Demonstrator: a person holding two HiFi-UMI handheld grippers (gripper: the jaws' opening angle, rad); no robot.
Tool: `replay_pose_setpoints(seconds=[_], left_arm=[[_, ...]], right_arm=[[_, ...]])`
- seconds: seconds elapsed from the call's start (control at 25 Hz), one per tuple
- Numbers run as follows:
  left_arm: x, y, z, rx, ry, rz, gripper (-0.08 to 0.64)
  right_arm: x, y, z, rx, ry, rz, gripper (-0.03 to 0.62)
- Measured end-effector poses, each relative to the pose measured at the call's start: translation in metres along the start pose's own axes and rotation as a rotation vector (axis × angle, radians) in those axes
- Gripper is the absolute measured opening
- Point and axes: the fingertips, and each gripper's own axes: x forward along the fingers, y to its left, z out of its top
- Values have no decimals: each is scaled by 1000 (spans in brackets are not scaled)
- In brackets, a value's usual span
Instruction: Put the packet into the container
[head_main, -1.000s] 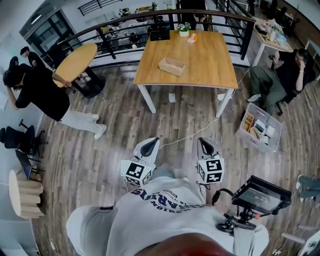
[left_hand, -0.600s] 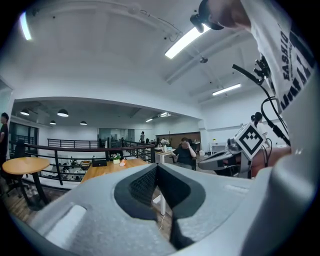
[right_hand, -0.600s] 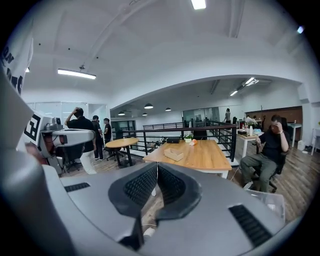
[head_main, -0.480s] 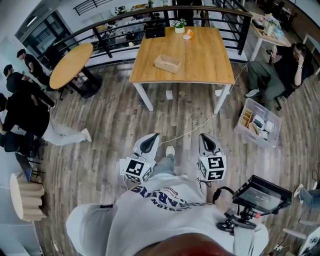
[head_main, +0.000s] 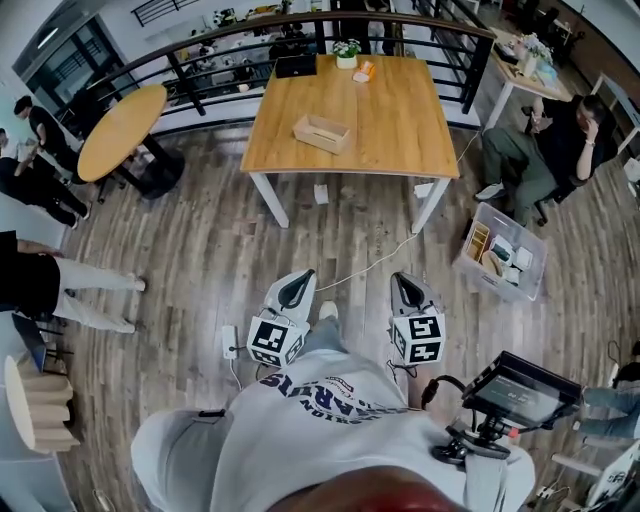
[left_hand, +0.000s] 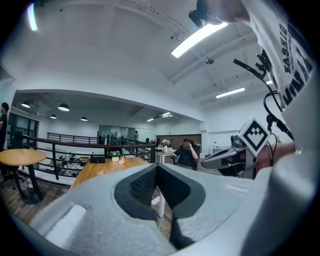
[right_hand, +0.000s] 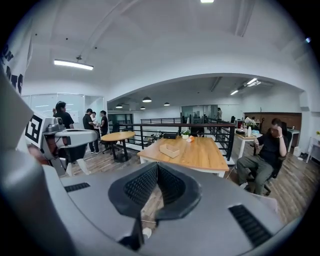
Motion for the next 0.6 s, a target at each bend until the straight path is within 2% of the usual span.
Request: replay_pose_setpoints(seconds=[0.4, 0.6], left_arm=[[56, 58, 2, -32, -24, -20, -2], [79, 101, 4, -48, -25, -10, -2]], right_arm=[[73, -13, 26, -25, 45, -15, 11], [117, -14, 44, -26, 56, -14, 11]])
